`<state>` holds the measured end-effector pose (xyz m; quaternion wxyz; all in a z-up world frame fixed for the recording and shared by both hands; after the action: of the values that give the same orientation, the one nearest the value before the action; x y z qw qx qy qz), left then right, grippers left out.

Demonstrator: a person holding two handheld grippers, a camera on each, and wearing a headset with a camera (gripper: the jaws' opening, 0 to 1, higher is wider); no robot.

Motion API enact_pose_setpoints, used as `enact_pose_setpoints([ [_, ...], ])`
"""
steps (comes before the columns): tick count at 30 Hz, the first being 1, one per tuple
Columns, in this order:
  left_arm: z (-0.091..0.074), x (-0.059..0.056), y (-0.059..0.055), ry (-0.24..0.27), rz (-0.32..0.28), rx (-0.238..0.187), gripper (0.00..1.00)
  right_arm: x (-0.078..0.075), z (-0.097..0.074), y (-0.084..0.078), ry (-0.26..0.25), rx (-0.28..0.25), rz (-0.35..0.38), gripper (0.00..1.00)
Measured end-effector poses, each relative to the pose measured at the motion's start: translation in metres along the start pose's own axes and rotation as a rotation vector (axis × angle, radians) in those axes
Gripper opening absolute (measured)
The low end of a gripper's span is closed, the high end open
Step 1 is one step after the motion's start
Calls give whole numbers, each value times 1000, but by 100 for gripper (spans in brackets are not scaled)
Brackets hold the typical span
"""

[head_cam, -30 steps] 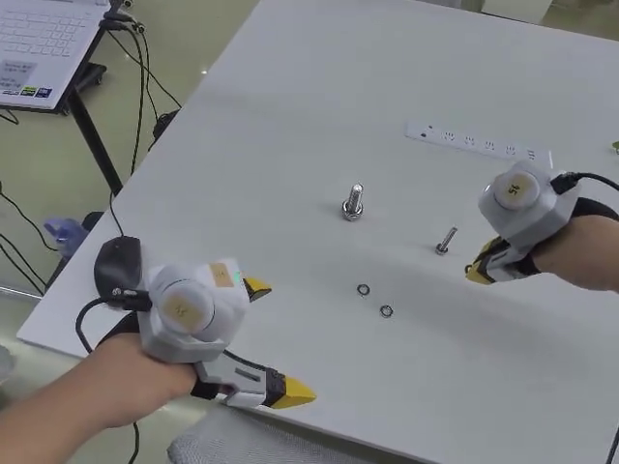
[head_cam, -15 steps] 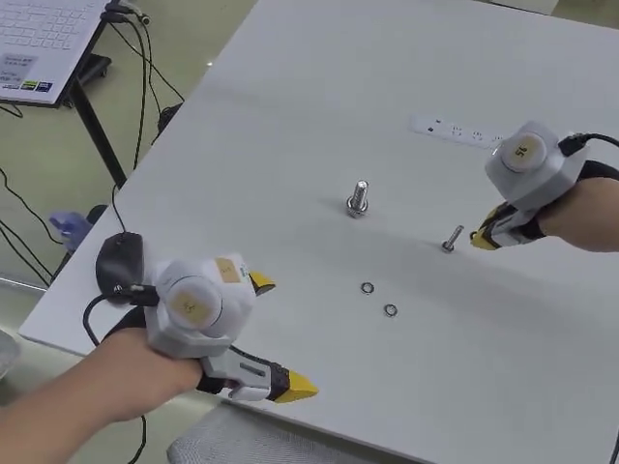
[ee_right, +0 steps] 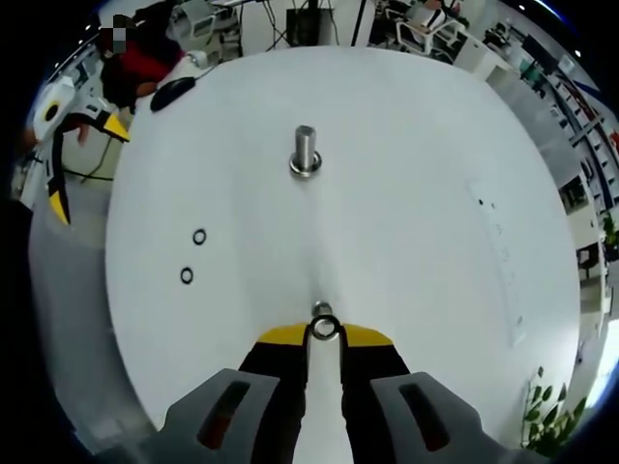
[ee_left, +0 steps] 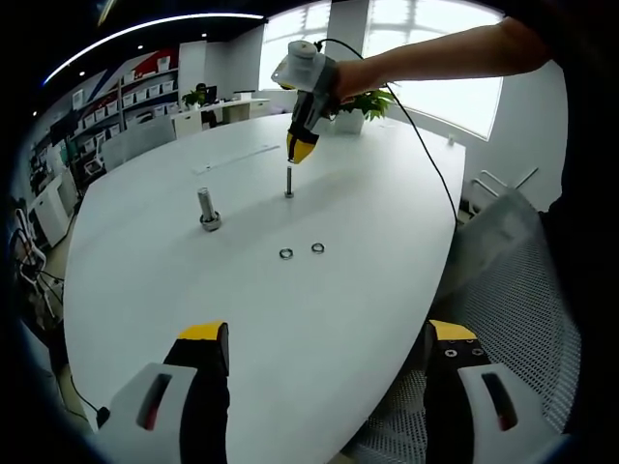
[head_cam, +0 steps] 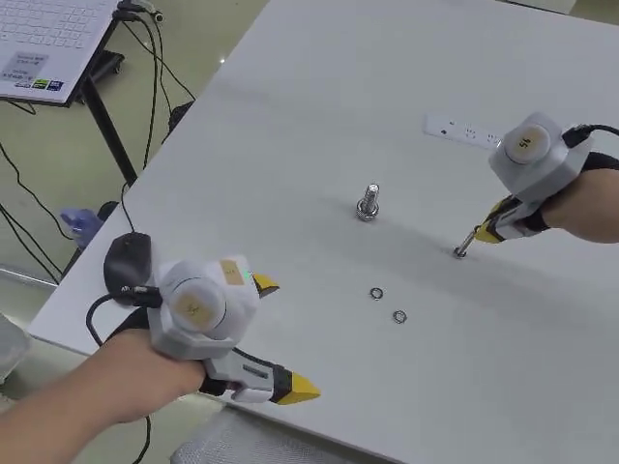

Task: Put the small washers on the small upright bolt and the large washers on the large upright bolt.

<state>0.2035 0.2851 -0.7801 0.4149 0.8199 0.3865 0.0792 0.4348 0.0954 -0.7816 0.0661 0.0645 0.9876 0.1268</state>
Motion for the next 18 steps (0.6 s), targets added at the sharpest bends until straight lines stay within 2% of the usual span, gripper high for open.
enact_pose_setpoints([
  [7, 1, 2, 0, -10, -2, -4, 88, -1, 7, 0, 7, 10, -1, 12],
  [18, 3, 4, 0, -14, -9, -1, 86, -1, 15, -1, 22, 22, 6, 12],
])
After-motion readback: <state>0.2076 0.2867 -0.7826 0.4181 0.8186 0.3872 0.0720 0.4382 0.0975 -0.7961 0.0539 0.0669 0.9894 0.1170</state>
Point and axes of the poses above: the centre of the closed fingertips' face, and the gripper's own axes: z roughly forward along the fingers, x roughly to its left, y roughly out of its top, the point moved 2 cm from there along -z, roughly backward along the fingers, and after that the axes turned 6 degrees about -z, right-handed, at the moved point
